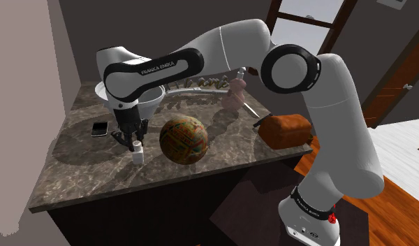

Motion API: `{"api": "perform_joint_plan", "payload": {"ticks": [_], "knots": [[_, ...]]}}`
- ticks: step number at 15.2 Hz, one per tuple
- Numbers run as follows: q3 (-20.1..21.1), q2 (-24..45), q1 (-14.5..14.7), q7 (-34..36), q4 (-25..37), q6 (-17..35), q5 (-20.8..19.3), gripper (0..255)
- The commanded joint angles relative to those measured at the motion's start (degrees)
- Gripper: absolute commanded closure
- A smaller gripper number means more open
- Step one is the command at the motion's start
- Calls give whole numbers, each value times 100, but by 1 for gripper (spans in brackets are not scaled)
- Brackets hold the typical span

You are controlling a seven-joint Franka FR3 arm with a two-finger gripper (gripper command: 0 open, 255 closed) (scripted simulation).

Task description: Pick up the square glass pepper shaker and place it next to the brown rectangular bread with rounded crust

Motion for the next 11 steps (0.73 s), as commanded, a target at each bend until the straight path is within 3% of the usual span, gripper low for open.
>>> {"api": "perform_joint_plan", "payload": {"ticks": [1,11], "knots": [[0,1,0,0,-1,0,0,255],[40,-249,-5,0,294,-538,55,255]]}}
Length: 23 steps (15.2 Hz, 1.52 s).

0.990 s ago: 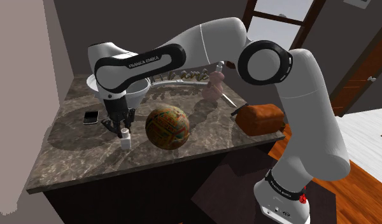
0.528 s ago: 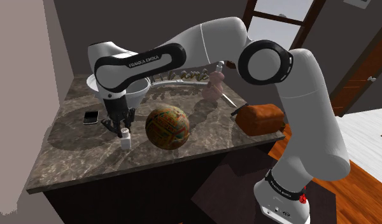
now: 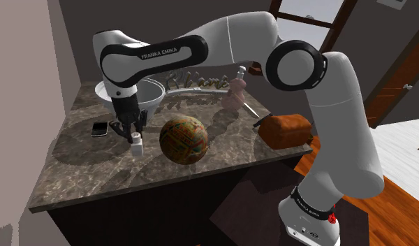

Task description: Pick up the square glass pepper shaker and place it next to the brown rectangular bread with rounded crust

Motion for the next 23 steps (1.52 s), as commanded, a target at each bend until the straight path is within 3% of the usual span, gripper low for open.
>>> {"api": "perform_joint_plan", "payload": {"ticks": [1,23], "knots": [[6,-56,-8,-8,65,-122,12,255],[48,-148,120,23,1632,-1763,48,255]]}}
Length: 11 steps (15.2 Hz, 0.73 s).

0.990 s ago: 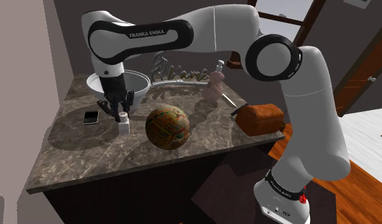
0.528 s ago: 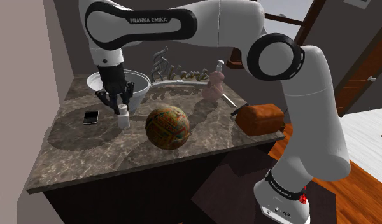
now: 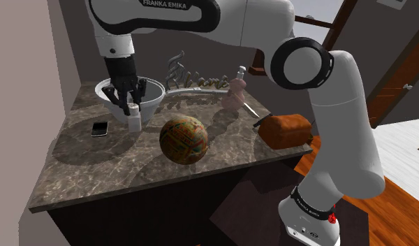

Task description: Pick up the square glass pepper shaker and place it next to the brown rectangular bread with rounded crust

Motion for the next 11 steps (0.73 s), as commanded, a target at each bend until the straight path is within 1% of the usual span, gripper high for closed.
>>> {"api": "perform_joint_plan", "payload": {"ticks": [1,5,10,11], "knots": [[-3,42,22,-2,236,-196,-7,255],[-8,170,92,7,769,-596,-30,255],[-28,445,217,14,1605,-1148,-78,255],[-4,11,15,-62,861,-849,-11,255]]}}
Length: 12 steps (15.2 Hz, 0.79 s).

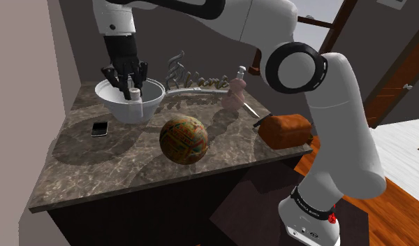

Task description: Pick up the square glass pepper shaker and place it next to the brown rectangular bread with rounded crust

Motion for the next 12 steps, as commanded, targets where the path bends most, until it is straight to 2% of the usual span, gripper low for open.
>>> {"api": "perform_joint_plan", "payload": {"ticks": [1,3,6,12], "knots": [[27,-560,-267,-118,-925,357,87,255],[22,-1111,-554,-312,-1798,673,183,255],[-30,-1774,-908,-638,-2787,998,302,255],[-243,-2814,-1470,-1362,-4213,1394,457,255]]}}
